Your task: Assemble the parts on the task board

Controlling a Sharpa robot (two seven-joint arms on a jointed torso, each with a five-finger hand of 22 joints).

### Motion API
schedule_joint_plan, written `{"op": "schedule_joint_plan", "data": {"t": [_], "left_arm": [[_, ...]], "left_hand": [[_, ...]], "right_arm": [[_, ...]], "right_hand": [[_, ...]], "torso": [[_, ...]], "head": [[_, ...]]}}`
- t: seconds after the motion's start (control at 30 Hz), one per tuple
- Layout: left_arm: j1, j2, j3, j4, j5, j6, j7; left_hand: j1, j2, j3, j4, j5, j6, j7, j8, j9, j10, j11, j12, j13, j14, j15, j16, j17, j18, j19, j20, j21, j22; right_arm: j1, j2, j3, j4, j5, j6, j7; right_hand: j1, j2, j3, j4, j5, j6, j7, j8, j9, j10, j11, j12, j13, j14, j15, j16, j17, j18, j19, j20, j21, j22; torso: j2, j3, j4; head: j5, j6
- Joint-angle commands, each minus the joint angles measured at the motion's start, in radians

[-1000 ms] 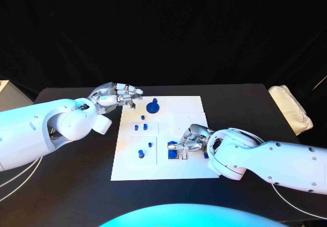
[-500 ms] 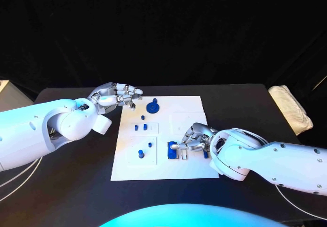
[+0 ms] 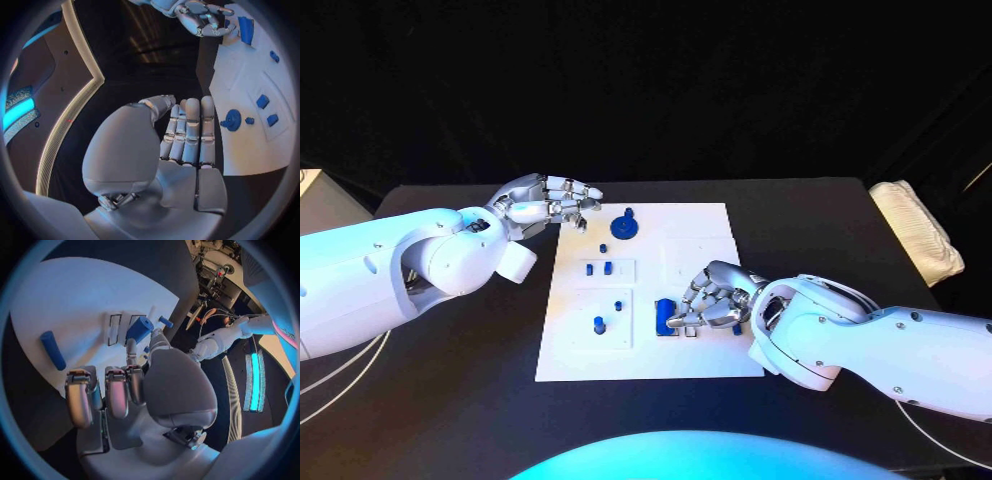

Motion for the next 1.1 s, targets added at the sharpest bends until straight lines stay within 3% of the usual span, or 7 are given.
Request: {"op": "schedule_joint_plan", "data": {"t": [0.03, 0.23, 0.37, 1.1], "left_arm": [[0.000, 0.002, 0.001, 0.000, 0.006, 0.010, 0.001], [0.000, 0.002, 0.001, 0.000, 0.006, 0.010, 0.000], [0.000, 0.001, 0.001, 0.003, 0.010, 0.007, -0.001], [0.000, 0.002, 0.001, 0.008, 0.032, 0.009, -0.007]], "left_hand": [[-0.009, -0.001, 0.000, 0.008, 0.002, -0.006, -0.001, 0.004, -0.001, -0.006, -0.001, 0.003, -0.001, -0.004, 0.003, -0.004, 0.001, 0.015, 0.004, 0.005, -0.006, -0.001], [-0.008, 0.001, 0.001, 0.008, 0.003, -0.006, 0.000, 0.005, -0.001, -0.007, -0.001, 0.004, -0.001, -0.004, 0.004, -0.004, 0.001, 0.015, 0.005, 0.005, -0.007, -0.002], [-0.008, 0.001, 0.001, 0.008, 0.003, -0.006, 0.000, 0.005, -0.001, -0.007, -0.001, 0.004, -0.001, -0.004, 0.004, -0.004, 0.001, 0.015, 0.005, 0.005, -0.007, -0.002], [-0.006, 0.005, 0.002, 0.008, 0.003, -0.006, 0.001, 0.006, -0.002, -0.007, -0.001, 0.006, -0.001, -0.003, 0.004, -0.003, 0.002, 0.015, 0.007, 0.005, -0.008, -0.003]], "right_arm": [[-0.002, -0.002, 0.000, 0.003, -0.019, 0.010, 0.042], [-0.004, 0.002, 0.000, 0.000, -0.037, 0.038, 0.030], [-0.005, 0.010, 0.000, -0.006, -0.066, 0.044, 0.013], [-0.007, 0.023, 0.000, -0.026, -0.130, 0.022, -0.018]], "right_hand": [[0.000, 0.002, 0.005, 0.000, -0.002, 0.006, -0.002, 0.005, 0.001, 0.047, -0.010, 0.006, 0.185, 0.101, -0.006, 0.004, 0.250, -0.007, 0.105, -0.007, 0.006, 0.263], [0.012, 0.000, 0.015, -0.004, -0.001, 0.007, -0.004, 0.005, 0.000, 0.049, -0.012, 0.007, 0.187, 0.102, -0.007, 0.005, 0.251, -0.007, 0.105, -0.008, 0.006, 0.263], [0.066, 0.003, 0.044, -0.011, -0.002, 0.012, -0.007, 0.006, -0.002, 0.049, -0.014, 0.006, 0.187, 0.102, -0.009, 0.005, 0.252, -0.007, 0.105, -0.010, 0.006, 0.263], [0.126, 0.002, 0.098, -0.010, -0.001, 0.028, -0.016, 0.008, -0.010, 0.054, -0.023, 0.012, 0.194, 0.103, -0.016, 0.007, 0.257, -0.007, 0.105, -0.016, 0.006, 0.263]], "torso": [[0.000, -0.0003, 0.0013], [0.001, -0.0008, 0.0016], [0.001, -0.0009, 0.0014], [-0.001, -0.0009, 0.0006]], "head": [[-0.001, 0.000], [0.001, -0.002], [0.001, -0.003], [0.002, -0.004]]}}
